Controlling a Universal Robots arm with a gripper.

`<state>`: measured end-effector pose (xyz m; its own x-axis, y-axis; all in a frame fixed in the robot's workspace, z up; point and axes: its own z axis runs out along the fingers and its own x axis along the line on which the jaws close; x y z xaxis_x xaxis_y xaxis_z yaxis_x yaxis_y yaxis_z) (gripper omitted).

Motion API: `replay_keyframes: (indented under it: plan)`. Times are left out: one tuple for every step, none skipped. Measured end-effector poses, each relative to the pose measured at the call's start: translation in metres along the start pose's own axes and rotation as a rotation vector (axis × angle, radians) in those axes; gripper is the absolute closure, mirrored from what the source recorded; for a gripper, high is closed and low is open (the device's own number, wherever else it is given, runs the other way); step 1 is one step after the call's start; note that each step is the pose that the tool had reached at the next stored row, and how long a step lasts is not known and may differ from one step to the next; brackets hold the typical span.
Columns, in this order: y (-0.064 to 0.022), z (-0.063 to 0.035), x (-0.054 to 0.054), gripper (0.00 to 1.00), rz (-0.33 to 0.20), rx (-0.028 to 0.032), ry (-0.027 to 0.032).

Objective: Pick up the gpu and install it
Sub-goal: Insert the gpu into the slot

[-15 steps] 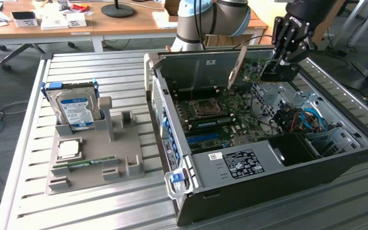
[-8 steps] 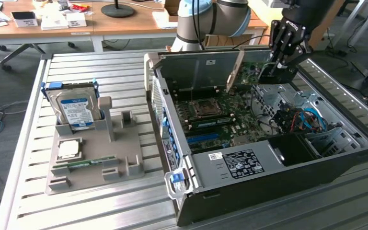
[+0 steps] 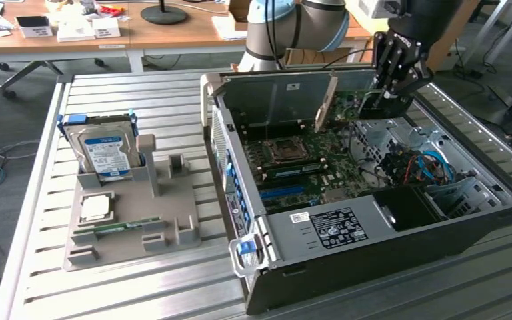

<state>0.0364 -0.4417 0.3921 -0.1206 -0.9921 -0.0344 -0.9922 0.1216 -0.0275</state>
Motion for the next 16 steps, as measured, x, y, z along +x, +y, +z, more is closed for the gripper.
replay_keyframes:
  plan:
    - [0.0022, 0.0008, 0.000, 0.73, 0.000, 0.0000, 0.0000]
    - [0.0042, 0.0015, 0.001, 0.73, 0.000, 0.0001, 0.0001]
    - [0.0058, 0.0021, 0.001, 0.73, 0.000, 0.0000, 0.0000]
    - [0.0068, 0.0025, 0.001, 0.73, -0.001, 0.0000, 0.0000]
    - [0.0070, 0.0025, 0.001, 0.73, -0.001, 0.0000, 0.0002]
    - [0.0070, 0.0025, 0.001, 0.73, -0.001, 0.0000, 0.0003]
    - [0.0070, 0.0025, 0.001, 0.73, -0.001, 0.0000, 0.0003]
    - [0.0070, 0.0025, 0.001, 0.73, -0.001, 0.0000, 0.0003]
    - [0.0071, 0.0026, 0.001, 0.73, -0.001, 0.0000, 0.0002]
    - [0.0082, 0.0028, 0.001, 0.73, -0.001, 0.0001, 0.0000]
    - [0.0099, 0.0030, 0.001, 0.73, -0.001, 0.0000, -0.0001]
    - [0.0115, 0.0032, 0.002, 0.73, -0.003, -0.0001, -0.0001]
    - [0.0127, 0.0034, 0.002, 0.73, -0.008, -0.0002, 0.0000]
    - [0.0135, 0.0039, 0.002, 0.73, -0.014, -0.0005, -0.0002]
    - [0.0141, 0.0044, 0.002, 0.73, -0.022, -0.0007, -0.0003]
    - [0.0144, 0.0049, 0.002, 0.73, -0.030, -0.0010, -0.0005]
